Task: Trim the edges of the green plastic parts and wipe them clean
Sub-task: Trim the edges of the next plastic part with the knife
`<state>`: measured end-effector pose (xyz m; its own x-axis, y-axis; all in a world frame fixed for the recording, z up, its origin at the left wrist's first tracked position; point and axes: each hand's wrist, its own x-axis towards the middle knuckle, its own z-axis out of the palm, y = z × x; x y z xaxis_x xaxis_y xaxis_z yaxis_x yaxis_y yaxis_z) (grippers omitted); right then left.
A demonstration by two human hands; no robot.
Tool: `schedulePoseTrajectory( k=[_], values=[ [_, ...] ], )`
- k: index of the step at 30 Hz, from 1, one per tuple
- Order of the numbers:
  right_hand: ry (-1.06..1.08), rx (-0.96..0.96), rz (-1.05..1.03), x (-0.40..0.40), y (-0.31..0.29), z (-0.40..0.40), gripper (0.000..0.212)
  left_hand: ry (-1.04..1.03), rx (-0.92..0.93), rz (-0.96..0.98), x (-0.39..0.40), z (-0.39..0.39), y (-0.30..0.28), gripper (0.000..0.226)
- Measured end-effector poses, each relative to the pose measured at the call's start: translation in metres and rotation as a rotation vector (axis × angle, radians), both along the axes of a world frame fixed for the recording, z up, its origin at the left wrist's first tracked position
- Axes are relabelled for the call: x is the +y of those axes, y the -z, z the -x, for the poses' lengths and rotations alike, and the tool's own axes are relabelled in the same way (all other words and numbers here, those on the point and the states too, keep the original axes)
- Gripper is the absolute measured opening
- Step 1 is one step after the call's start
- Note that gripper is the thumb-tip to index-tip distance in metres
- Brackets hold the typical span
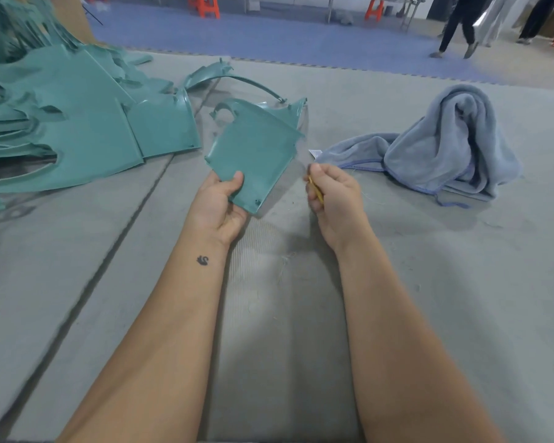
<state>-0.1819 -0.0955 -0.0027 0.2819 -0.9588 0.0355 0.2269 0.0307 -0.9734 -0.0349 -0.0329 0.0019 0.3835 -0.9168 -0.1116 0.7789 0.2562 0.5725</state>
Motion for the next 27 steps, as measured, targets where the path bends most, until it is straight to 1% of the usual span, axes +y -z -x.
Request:
schedulePoseTrajectory(
  k=[2, 4, 6, 7, 9, 15, 22, 27],
  values=[
    [-0.164, 0.104, 0.103, 0.005, 0.000, -0.001, 0.031, -0.017, 0.010, 0.029, -0.001, 0.000, 0.000, 0.033],
    [-0.340, 0.263, 0.219, 0.012, -0.001, -0.004, 0.029, -0.046, 0.012, 0.036, -0.003, 0.000, 0.001, 0.032],
    [-0.425, 0.408, 0.285, 0.017, -0.003, -0.006, 0.028, -0.066, -0.012, 0.035, -0.004, 0.000, 0.001, 0.030],
    [-0.436, 0.443, 0.294, 0.018, -0.003, -0.007, 0.028, -0.065, -0.033, 0.030, -0.004, 0.000, 0.002, 0.030],
    [-0.420, 0.457, 0.290, 0.018, -0.004, -0.007, 0.029, -0.059, -0.060, 0.014, -0.004, 0.000, 0.001, 0.030],
    [-0.368, 0.406, 0.272, 0.019, -0.004, -0.010, 0.031, -0.065, -0.008, -0.004, -0.004, -0.001, -0.002, 0.030],
    [-0.361, 0.391, 0.258, 0.018, -0.004, -0.010, 0.031, -0.072, -0.017, -0.008, -0.003, 0.001, -0.005, 0.030],
    [-0.322, 0.366, 0.266, 0.018, -0.002, -0.012, 0.036, -0.068, -0.026, 0.000, -0.003, 0.000, -0.004, 0.030]
  ],
)
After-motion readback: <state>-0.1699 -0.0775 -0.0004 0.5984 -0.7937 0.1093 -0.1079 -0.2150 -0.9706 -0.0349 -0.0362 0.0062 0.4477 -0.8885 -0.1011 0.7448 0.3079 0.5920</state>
